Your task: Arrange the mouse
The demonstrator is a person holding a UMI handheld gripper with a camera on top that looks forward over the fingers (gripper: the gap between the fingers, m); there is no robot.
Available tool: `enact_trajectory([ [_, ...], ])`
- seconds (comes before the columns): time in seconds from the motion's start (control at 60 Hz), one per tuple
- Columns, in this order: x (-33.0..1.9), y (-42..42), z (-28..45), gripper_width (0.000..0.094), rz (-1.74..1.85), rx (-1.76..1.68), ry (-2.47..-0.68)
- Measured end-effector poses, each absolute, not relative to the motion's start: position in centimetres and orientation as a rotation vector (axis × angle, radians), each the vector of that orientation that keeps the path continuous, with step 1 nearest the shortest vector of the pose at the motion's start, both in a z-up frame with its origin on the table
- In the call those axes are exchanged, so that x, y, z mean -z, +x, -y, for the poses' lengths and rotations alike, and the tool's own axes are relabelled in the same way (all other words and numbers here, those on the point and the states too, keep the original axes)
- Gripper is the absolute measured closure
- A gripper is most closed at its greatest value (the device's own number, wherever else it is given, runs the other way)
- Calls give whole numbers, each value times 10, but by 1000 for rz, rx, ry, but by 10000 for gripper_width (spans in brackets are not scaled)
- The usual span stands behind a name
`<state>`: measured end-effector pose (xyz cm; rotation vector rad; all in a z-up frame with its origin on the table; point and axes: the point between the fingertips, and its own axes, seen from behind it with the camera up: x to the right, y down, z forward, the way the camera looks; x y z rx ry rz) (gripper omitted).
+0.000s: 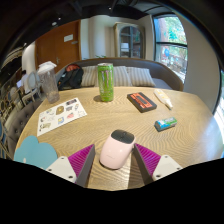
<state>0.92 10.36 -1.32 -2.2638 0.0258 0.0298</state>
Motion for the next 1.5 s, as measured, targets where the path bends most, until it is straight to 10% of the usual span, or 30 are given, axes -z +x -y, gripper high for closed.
enact_trajectory([
  [0.45,8,26,-120,491,-200,1,-2266],
  [0.717,-119,-115,-55,531,-3,-27,-1985],
  [1.067,-3,-234,-14,530,149,-79,-2204],
  [1.25,8,-233,-7,353,130,-169,-2263],
  [1.317,0,-232,3,37,164,-219,-2256],
  [1.5,-34,-191,54,84,285,-245,-2185],
])
